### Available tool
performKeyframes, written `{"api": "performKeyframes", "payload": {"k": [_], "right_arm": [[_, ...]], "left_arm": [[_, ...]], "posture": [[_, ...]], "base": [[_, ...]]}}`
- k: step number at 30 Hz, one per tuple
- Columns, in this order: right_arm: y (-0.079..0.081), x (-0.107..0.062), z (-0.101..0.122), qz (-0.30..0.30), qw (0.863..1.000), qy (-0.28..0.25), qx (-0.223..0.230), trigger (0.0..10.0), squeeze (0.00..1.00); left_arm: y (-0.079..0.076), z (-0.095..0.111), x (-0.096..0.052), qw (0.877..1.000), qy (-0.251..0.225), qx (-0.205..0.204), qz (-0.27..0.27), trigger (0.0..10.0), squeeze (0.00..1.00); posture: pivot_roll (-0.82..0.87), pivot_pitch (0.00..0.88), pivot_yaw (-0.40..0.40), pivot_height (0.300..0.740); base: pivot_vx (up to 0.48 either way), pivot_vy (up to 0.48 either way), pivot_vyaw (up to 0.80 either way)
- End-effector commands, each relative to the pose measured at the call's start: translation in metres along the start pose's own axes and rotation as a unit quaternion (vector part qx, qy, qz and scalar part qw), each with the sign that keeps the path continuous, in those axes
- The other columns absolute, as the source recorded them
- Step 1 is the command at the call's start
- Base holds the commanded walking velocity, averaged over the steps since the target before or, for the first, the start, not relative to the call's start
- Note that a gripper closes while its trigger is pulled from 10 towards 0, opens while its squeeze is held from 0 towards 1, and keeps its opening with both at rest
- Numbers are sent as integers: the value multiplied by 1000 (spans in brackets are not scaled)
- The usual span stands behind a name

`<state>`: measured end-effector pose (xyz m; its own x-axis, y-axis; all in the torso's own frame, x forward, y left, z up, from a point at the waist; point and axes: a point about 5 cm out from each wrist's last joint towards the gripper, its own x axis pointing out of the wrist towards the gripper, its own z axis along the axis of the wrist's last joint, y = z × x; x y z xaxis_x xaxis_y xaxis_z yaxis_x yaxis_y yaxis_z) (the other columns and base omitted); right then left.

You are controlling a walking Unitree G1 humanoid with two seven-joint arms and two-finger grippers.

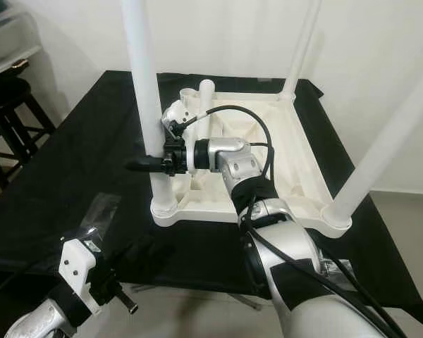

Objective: Building children table

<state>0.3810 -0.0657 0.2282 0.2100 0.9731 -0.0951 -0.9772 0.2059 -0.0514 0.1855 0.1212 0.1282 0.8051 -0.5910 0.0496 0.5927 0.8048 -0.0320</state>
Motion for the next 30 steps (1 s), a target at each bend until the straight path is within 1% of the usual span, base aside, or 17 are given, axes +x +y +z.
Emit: {"api": "performKeyframes", "payload": {"k": [1, 3, 5, 9, 11, 12, 13, 14, 15, 16, 18, 20, 21, 23, 28, 29, 30], "right_arm": [[-3, -4, 0, -10, 1000, -9, 3, 0, 0], [-3, -4, -1, -10, 1000, -10, 3, 0, 0], [-7, -19, -8, -49, 999, -23, -3, 0, 0], [-9, -29, -15, -89, 995, -33, -4, 0, 0], [-10, -32, -44, -230, 972, 7, 40, 0, 0], [-4, -33, -59, -351, 935, -9, 58, 0, 0], [-4, -33, -59, -351, 935, -9, 58, 0, 0], [34, -22, -90, -373, 924, 6, 81, 0, 0], [34, -22, -90, -373, 924, 6, 81, 0, 0], [62, -16, -91, -371, 927, 6, 49, 0, 0], [57, -19, -87, -374, 925, -19, 67, 0, 0], [50, -19, -98, -358, 929, -7, 96, 0, 0], [50, -19, -98, -358, 929, -7, 96, 0, 0], [56, -11, -93, -333, 941, -8, 63, 0, 0], [60, -11, -90, -335, 940, -13, 64, 0, 0], [66, -12, -88, -340, 936, -9, 85, 10000, 0], [71, -11, -83, -326, 940, -12, 100, 10000, 1000]], "left_arm": [[-2, -4, -1, 1000, 10, -8, 1, 10000, 0], [-2, -4, -1, 1000, 10, -8, 1, 10000, 0], [-2, -4, -1, 1000, 9, -9, 0, 10000, 0], [-3, -3, -2, 1000, 9, -9, 1, 10000, 0], [-2, -2, -4, 1000, 9, -9, 1, 10000, 0], [-1, -1, -5, 1000, 9, -8, 2, 10000, 0], [-1, -1, -5, 1000, 9, -8, 2, 10000, 0], [0, -1, -7, 1000, 9, -8, 2, 10000, 0], [0, -1, -7, 1000, 9, -8, 2, 10000, 0], [2, -1, -8, 1000, 11, -7, 6, 10000, 0], [3, -1, -8, 1000, 12, -6, 8, 10000, 0], [3, -1, -8, 1000, 12, -6, 11, 10000, 0], [3, -1, -8, 1000, 12, -6, 11, 10000, 0], [4, -2, -7, 1000, 15, -5, 6, 10000, 0], [5, -1, -8, 1000, 13, -5, 12, 10000, 0], [5, -1, -8, 1000, 13, -5, 14, 10000, 0], [4, -2, -8, 1000, 13, -5, 14, 10000, 0]], "posture": [[69, 80, -10, 740], [69, 80, -10, 740], [64, 86, -10, 740], [58, 97, -13, 740], [58, 106, -23, 740], [46, 118, -26, 740], [46, 118, -26, 740], [50, 133, -14, 740], [50, 133, -14, 740], [14, 105, 21, 740], [13, 98, 20, 740], [53, 113, 1, 740], [53, 113, 1, 740], [44, 103, 5, 740], [44, 103, 3, 740], [47, 94, -2, 740], [50, 93, -2, 740]], "base": [[0, 0, 0], [0, 0, 0], [0, 0, 0], [0, 0, 0], [0, 0, 0], [0, 0, 0], [0, 0, 0], [0, 0, 0], [0, 0, 0], [0, 0, 0], [0, 0, 0], [0, 0, 0], [0, 0, 0], [0, 0, 0], [0, 0, 0], [0, 0, 0], [0, 0, 0]]}}
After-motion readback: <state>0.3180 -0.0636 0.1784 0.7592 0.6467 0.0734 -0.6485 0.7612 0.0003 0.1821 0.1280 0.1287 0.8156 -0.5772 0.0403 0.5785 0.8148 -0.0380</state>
